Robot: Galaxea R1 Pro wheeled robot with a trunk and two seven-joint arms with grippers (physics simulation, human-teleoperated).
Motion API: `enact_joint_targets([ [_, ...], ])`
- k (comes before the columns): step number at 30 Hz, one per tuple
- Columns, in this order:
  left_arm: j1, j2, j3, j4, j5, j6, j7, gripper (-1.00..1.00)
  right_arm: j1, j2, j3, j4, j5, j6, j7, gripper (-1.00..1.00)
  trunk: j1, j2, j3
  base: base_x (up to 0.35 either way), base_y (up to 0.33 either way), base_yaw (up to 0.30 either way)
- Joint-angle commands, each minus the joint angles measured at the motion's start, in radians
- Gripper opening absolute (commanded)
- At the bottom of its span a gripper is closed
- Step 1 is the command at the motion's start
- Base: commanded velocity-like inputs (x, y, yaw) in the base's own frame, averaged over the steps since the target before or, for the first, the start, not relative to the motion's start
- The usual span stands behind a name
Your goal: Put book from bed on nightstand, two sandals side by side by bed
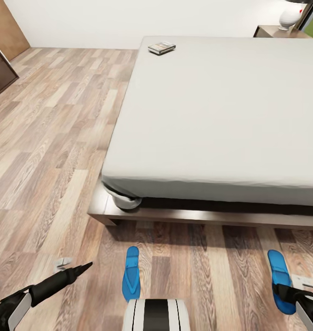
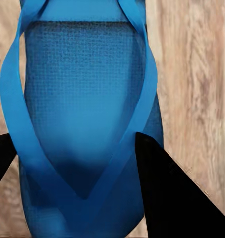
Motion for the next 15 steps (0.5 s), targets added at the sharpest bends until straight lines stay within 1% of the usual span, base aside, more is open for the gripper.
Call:
enact_joint_targets([
  [1, -0.001, 0.000, 0.000, 0.001, 0.007, 0.010, -0.003, 1.00, 0.000, 0.000, 0.001, -0.002, -0.010, 0.006, -0.016, -1.00, 0.000, 0.000, -0.001, 0.000, 0.289, 0.000],
  [6, -0.001, -0.001, 0.000, 0.001, 0.007, 0.010, -0.003, 1.00, 0.000, 0.000, 0.002, 0.004, -0.007, 0.004, -0.032, -1.00, 0.000, 0.000, -0.001, 0.000, 0.289, 0.000],
  [8, -0.001, -0.001, 0.000, 0.001, 0.007, 0.010, -0.003, 1.00, 0.001, 0.000, 0.003, 0.005, -0.006, -0.037, -0.034, -1.00, 0.000, 0.000, -0.001, 0.000, 0.289, 0.000],
  [9, -0.001, -0.001, 0.000, 0.001, 0.007, 0.010, -0.003, 1.00, 0.001, 0.001, 0.004, 0.007, -0.006, -0.071, -0.034, -1.00, 0.000, 0.000, -0.001, 0.000, 0.289, 0.000],
  [10, -0.001, -0.001, 0.000, 0.001, 0.007, 0.010, -0.003, 1.00, 0.001, 0.004, 0.003, 0.009, -0.007, -0.124, -0.035, -1.00, 0.000, 0.000, -0.001, 0.000, 0.289, 0.000],
  [11, -0.001, -0.001, 0.000, 0.001, 0.007, 0.010, -0.003, 1.00, 0.000, 0.007, 0.003, 0.010, -0.008, -0.153, -0.035, -1.00, 0.000, 0.000, -0.001, 0.000, 0.289, 0.000],
  [13, -0.001, -0.001, 0.000, 0.001, 0.007, 0.010, -0.004, 1.00, 0.001, 0.011, 0.002, 0.012, -0.009, -0.184, -0.035, -1.00, 0.000, 0.000, -0.001, 0.000, 0.289, 0.000],
  [15, -0.001, -0.001, 0.000, 0.001, 0.007, 0.010, -0.004, 1.00, 0.001, 0.013, 0.001, 0.013, -0.011, -0.199, -0.034, -1.00, 0.000, 0.000, -0.001, 0.000, 0.289, 0.000],
])
